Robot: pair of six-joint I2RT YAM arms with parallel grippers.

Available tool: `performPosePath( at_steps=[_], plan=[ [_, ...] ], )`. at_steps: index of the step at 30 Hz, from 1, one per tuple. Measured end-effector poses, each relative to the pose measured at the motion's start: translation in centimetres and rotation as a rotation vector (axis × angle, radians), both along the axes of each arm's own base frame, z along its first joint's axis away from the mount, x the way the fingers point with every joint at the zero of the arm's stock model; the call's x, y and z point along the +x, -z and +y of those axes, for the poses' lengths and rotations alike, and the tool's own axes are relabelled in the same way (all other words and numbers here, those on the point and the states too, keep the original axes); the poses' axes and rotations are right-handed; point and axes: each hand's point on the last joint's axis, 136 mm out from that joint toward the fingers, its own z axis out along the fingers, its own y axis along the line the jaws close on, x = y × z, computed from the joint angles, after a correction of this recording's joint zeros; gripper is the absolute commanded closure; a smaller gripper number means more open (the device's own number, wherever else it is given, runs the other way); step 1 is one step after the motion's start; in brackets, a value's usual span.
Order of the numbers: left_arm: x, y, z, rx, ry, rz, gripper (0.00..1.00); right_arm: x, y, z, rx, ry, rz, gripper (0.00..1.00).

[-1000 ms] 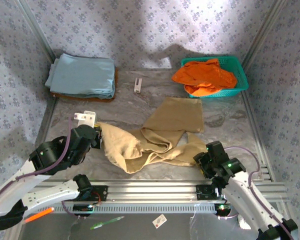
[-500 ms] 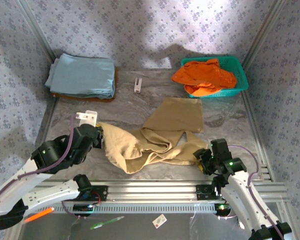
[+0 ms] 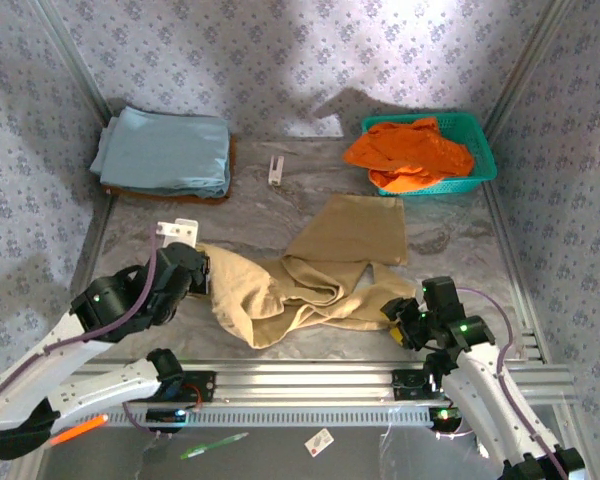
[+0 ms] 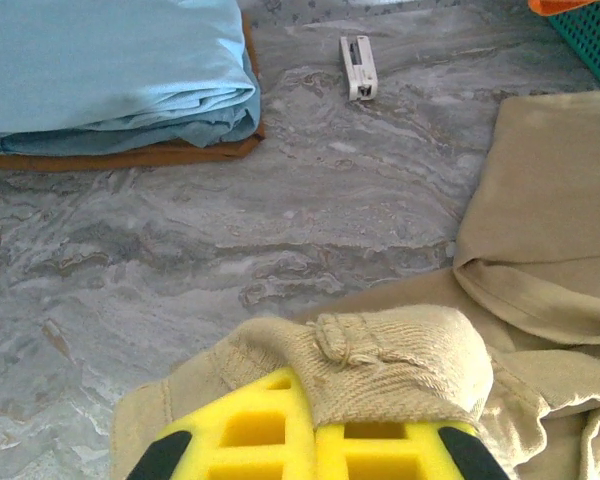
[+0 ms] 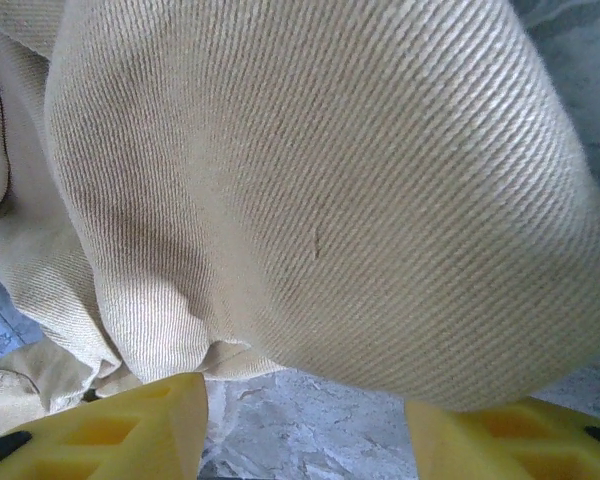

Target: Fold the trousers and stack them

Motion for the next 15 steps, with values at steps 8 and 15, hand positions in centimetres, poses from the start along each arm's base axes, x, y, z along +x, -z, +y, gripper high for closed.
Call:
performPosePath(
  at_steps=[8,15],
  plan=[
    [0.1,0.1,-0.1,-0.009,0.0,0.011,1.0,1.3,0.7,-0.7,-0.02,0.043,0.017,0.69],
    [0.1,0.1,0.1,-0.018,-0.007,0.012,1.0,2.1,0.8,-2.0,-0.032,0.089,0.003,0.78]
  ],
)
